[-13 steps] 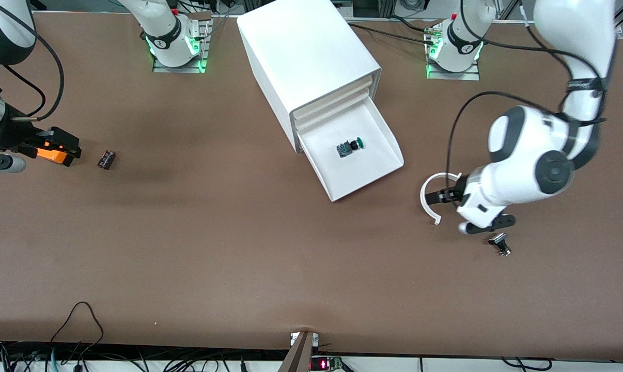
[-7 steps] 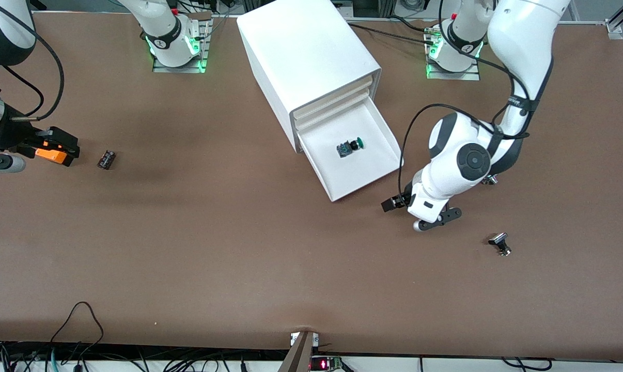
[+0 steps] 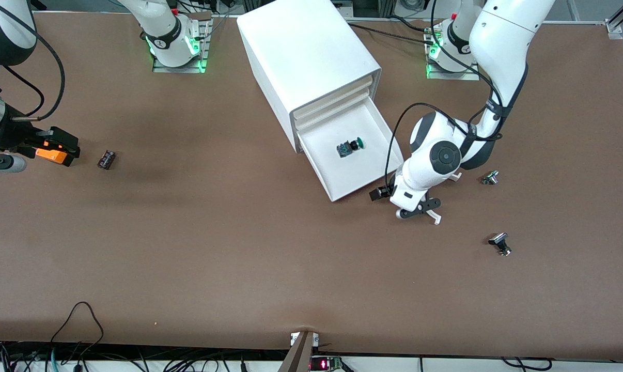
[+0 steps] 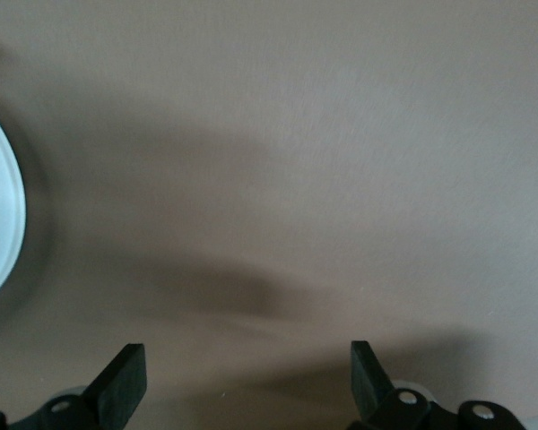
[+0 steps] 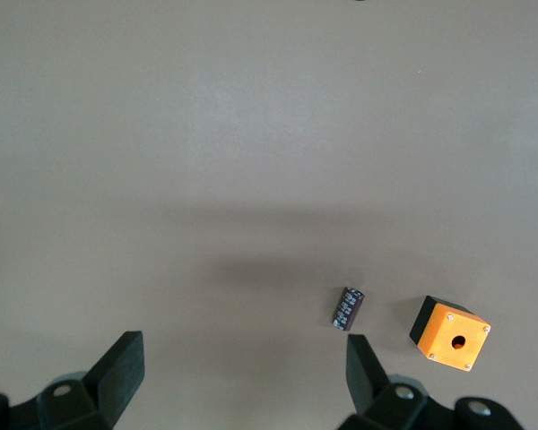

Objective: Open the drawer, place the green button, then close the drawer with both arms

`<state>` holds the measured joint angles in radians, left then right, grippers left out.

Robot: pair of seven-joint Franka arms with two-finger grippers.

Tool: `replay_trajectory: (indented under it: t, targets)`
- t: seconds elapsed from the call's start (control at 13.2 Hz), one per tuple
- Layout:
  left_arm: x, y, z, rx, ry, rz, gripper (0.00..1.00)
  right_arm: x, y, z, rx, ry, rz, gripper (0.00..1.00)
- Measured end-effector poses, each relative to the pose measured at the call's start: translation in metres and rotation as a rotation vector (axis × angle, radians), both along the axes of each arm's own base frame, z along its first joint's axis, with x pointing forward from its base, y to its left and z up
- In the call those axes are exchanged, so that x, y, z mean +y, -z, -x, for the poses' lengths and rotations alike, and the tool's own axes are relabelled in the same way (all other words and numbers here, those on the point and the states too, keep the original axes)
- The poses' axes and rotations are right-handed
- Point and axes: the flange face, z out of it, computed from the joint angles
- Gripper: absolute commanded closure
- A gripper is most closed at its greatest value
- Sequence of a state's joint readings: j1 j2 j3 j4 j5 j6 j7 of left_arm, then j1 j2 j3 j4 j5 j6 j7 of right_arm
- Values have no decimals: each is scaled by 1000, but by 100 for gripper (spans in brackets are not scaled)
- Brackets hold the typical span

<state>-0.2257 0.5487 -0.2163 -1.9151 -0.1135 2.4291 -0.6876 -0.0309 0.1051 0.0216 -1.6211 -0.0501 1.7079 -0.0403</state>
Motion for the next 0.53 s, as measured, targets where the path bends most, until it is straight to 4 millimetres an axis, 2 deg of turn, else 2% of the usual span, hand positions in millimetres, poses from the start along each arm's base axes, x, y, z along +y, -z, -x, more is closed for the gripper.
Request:
replay_trajectory:
  t: [0.23, 0.53]
  targets:
    - [-19, 10, 22, 31, 30, -7, 0, 1, 0, 0, 0, -2, 0, 0]
    - [-52, 12, 59, 100, 35, 18, 0, 3, 0, 0, 0, -5, 0, 0]
